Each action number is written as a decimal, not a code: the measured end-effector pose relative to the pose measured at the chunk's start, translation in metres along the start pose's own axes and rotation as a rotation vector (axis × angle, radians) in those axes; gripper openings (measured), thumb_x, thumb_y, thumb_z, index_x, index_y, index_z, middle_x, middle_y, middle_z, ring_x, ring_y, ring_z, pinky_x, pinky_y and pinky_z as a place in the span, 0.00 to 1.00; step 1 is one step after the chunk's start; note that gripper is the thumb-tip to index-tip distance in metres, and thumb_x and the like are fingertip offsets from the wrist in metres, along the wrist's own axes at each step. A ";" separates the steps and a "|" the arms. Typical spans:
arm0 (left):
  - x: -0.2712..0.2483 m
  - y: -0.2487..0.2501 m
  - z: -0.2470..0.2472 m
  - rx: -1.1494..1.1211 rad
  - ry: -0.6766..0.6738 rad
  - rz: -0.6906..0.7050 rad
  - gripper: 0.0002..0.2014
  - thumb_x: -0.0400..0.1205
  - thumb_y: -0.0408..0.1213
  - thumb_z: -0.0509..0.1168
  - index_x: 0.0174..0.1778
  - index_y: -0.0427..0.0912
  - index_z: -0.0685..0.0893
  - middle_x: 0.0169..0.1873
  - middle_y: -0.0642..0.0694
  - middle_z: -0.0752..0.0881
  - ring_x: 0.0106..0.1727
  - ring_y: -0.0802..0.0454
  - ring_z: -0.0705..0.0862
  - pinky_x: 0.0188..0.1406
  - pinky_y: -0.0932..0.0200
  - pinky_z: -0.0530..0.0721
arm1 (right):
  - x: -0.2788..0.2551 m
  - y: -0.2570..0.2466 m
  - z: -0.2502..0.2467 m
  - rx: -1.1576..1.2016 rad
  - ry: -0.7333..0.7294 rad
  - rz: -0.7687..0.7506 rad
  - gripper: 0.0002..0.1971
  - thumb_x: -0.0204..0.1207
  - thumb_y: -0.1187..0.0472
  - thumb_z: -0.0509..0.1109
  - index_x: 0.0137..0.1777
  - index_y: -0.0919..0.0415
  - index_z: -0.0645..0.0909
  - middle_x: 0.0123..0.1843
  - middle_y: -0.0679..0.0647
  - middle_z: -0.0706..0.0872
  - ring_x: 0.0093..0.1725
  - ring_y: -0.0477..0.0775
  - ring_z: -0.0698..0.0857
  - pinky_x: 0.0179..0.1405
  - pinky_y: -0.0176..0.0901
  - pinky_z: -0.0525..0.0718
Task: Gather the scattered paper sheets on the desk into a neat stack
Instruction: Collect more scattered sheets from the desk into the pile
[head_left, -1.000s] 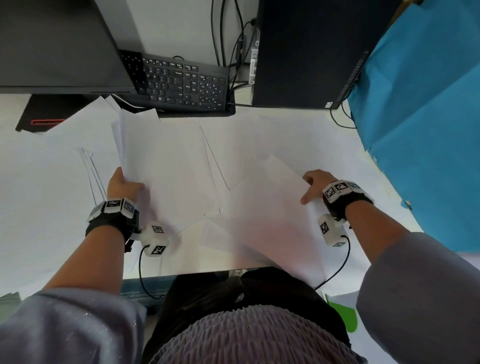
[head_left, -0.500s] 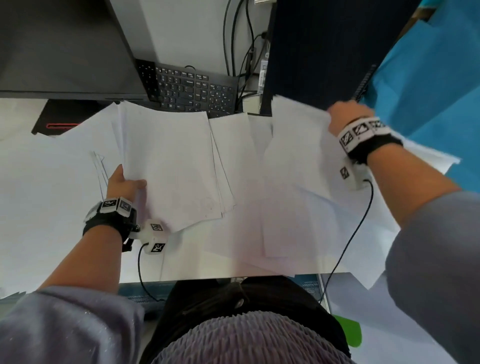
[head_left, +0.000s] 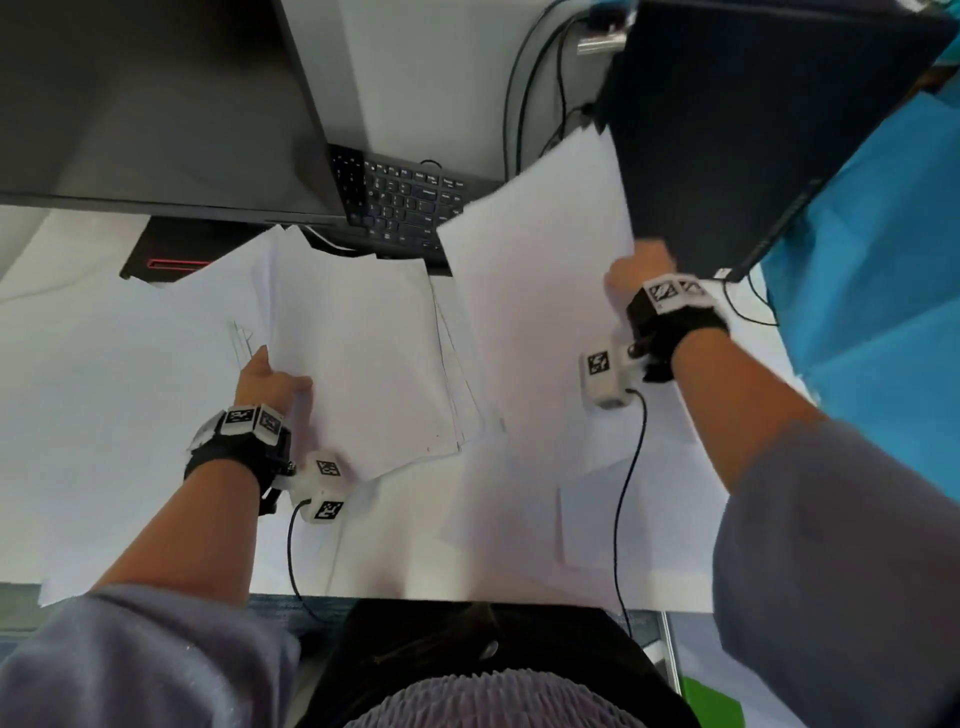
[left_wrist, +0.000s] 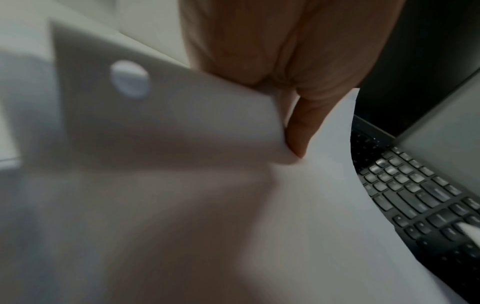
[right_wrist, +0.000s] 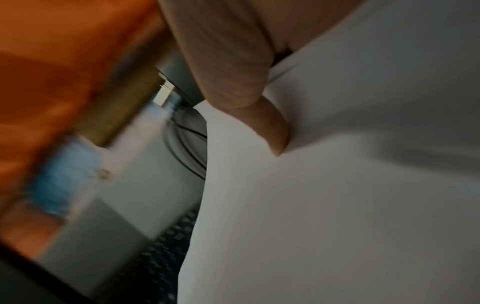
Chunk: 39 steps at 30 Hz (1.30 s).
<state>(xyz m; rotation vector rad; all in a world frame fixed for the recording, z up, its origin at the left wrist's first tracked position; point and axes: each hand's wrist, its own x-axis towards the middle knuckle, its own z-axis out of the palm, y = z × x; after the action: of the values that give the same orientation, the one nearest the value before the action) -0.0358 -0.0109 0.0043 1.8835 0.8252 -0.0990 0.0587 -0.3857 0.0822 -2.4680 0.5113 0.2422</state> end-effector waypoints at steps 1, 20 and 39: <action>0.003 -0.001 0.001 0.030 -0.007 -0.008 0.21 0.77 0.20 0.65 0.67 0.35 0.76 0.62 0.33 0.83 0.63 0.35 0.81 0.58 0.49 0.78 | 0.002 0.006 0.016 0.023 -0.067 0.061 0.19 0.82 0.63 0.56 0.71 0.65 0.76 0.71 0.62 0.78 0.70 0.63 0.77 0.62 0.41 0.77; 0.036 -0.015 0.010 0.171 -0.115 -0.087 0.24 0.75 0.19 0.65 0.68 0.33 0.75 0.56 0.36 0.82 0.55 0.43 0.79 0.56 0.52 0.76 | 0.025 -0.016 0.073 -0.031 -0.426 0.285 0.46 0.70 0.55 0.78 0.81 0.65 0.55 0.81 0.61 0.65 0.77 0.65 0.68 0.72 0.53 0.70; 0.021 0.010 0.039 0.058 -0.132 0.042 0.23 0.76 0.19 0.64 0.68 0.33 0.75 0.62 0.32 0.82 0.63 0.35 0.80 0.60 0.46 0.78 | 0.006 -0.053 -0.032 0.008 0.399 -0.263 0.16 0.76 0.72 0.56 0.57 0.62 0.81 0.53 0.64 0.86 0.52 0.66 0.85 0.41 0.45 0.76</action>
<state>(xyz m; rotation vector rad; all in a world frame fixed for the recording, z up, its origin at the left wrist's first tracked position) -0.0028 -0.0350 -0.0148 1.9253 0.6995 -0.2206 0.0877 -0.3675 0.1340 -2.5484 0.3383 -0.3634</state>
